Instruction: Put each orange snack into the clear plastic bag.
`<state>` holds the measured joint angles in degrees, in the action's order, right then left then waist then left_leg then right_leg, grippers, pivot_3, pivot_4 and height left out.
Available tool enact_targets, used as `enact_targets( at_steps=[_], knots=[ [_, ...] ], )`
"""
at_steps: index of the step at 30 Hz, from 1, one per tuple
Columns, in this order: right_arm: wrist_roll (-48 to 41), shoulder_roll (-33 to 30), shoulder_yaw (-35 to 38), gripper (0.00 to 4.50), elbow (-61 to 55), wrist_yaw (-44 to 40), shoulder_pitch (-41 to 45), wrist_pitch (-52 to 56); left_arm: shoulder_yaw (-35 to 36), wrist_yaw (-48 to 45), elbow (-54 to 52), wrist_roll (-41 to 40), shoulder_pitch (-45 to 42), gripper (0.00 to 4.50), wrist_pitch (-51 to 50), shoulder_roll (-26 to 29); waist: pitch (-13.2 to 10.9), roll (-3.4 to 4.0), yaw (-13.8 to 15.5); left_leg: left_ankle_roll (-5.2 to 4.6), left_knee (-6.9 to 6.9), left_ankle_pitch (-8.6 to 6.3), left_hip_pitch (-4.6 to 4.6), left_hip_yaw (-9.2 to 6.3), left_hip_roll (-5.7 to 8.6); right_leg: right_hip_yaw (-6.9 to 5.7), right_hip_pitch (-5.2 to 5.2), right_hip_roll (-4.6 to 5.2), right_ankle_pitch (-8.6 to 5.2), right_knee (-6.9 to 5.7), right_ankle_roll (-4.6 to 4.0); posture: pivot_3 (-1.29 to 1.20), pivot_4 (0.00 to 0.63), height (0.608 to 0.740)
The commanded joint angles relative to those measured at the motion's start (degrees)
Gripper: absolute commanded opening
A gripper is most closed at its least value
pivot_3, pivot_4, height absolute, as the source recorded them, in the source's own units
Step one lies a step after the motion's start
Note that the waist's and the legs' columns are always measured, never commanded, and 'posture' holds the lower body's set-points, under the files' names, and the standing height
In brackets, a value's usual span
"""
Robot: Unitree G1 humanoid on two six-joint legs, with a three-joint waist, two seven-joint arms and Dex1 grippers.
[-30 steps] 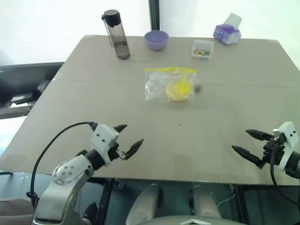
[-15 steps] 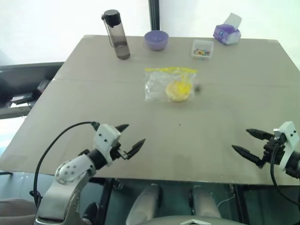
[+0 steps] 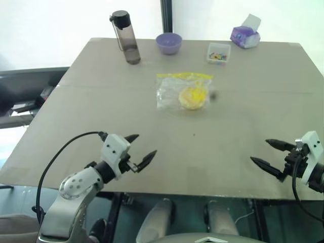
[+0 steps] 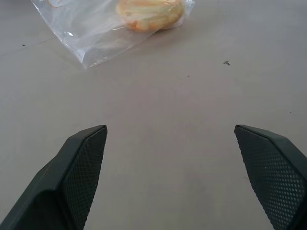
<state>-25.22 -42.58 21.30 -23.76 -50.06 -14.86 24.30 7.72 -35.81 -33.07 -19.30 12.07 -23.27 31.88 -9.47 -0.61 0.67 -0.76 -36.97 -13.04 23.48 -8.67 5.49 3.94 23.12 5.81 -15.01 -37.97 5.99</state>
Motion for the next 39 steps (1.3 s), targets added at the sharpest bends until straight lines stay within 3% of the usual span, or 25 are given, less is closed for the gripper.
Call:
enact_targets(
  at_steps=[1,39],
  knots=[
    [-0.1,-0.8,1.0,4.48,-0.9,-0.2,0.2,-1.1,0.4,0.2,-1.0,-0.1,0.0,4.50,1.1,0.1,0.0,0.00,0.0,0.00,0.00,0.00,0.00,0.00,0.00,0.00,0.00,0.00,0.00,0.00,0.00,0.00,0.150,0.739],
    [0.8,-1.1,-0.8,4.48,1.3,-1.0,2.4,-2.0,0.1,-0.1,0.5,0.3,-0.4,4.50,2.0,0.3,0.0,0.00,0.0,0.00,0.00,0.00,0.00,0.01,0.00,0.00,0.00,0.00,0.00,0.00,0.00,0.00,0.150,0.739]
  ],
)
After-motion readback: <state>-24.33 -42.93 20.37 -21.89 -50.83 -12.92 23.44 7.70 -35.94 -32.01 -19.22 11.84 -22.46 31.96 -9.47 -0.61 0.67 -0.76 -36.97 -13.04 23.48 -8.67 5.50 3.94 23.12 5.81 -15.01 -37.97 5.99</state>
